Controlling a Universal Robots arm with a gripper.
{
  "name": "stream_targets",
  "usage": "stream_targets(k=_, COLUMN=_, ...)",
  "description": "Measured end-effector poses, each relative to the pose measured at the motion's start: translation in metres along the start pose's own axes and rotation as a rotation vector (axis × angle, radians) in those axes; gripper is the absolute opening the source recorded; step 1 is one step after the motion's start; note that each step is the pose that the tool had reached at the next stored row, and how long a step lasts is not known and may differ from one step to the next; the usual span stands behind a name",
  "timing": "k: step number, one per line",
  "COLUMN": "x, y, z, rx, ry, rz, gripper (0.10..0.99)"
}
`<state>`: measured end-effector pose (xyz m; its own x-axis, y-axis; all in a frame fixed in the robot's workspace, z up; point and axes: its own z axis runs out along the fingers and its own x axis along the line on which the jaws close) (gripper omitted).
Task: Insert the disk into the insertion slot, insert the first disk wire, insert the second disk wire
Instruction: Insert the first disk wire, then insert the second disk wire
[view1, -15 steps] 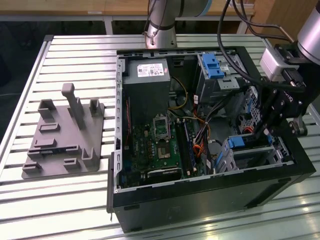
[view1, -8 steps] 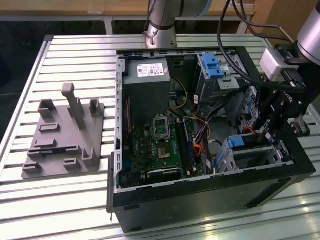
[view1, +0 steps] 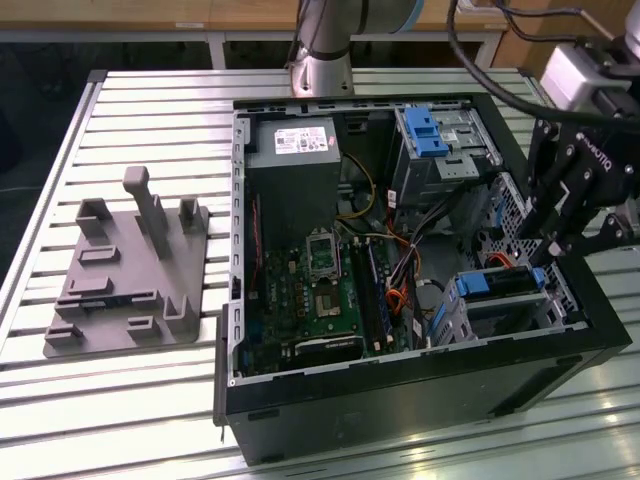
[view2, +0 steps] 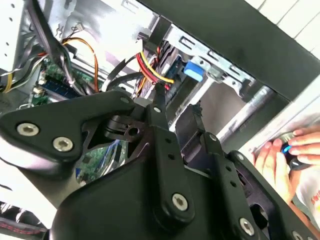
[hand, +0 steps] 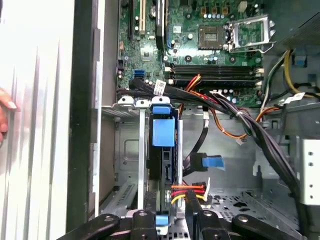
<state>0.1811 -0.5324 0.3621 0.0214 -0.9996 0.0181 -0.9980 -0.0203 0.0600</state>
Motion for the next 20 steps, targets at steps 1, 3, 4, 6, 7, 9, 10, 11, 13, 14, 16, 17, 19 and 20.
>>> stream_targets(k=1, x=0.0001, y=0.0003, z=-0.0045, rx=0.0, ry=0.0, rz=0.0, gripper=0.365)
stream_targets(k=3, x=0.0002, y=0.0008, z=-0.0124, rx=0.0, ry=0.0, rz=0.0, gripper=0.365)
stream_targets(k=4, x=0.0003, y=0.0009, z=-0.0134, rx=0.0, ry=-0.0001, rz=0.0, gripper=0.365)
stream_targets(k=6, x=0.0003, y=0.0009, z=-0.0133, rx=0.0, ry=-0.0004, rz=0.0, gripper=0.365)
stream_targets(k=7, x=0.0003, y=0.0009, z=-0.0133, rx=0.0, ry=-0.0003, rz=0.0, gripper=0.365)
stream_targets(k=9, x=0.0003, y=0.0009, z=-0.0133, rx=0.0, ry=-0.0003, rz=0.0, gripper=0.365)
stream_targets(k=10, x=0.0003, y=0.0009, z=-0.0133, rx=0.0, ry=-0.0003, rz=0.0, gripper=0.365)
stream_targets(k=11, x=0.0003, y=0.0009, z=-0.0133, rx=0.0, ry=-0.0003, rz=0.0, gripper=0.365)
stream_targets(k=13, x=0.0003, y=0.0009, z=-0.0133, rx=0.0, ry=-0.0002, rz=0.0, gripper=0.365)
stream_targets(k=14, x=0.0003, y=0.0009, z=-0.0133, rx=0.0, ry=-0.0003, rz=0.0, gripper=0.365)
stream_targets(k=16, x=0.0003, y=0.0009, z=-0.0133, rx=0.0, ry=-0.0003, rz=0.0, gripper=0.365)
stream_targets(k=17, x=0.0003, y=0.0009, z=-0.0133, rx=0.001, ry=-0.0003, rz=0.0, gripper=0.365)
stream_targets(k=19, x=0.0003, y=0.0009, z=-0.0134, rx=0.001, ry=-0.0002, rz=0.0, gripper=0.365)
stream_targets(k=20, x=0.0002, y=0.0008, z=-0.0133, rx=0.001, ry=-0.0002, rz=0.0, gripper=0.365)
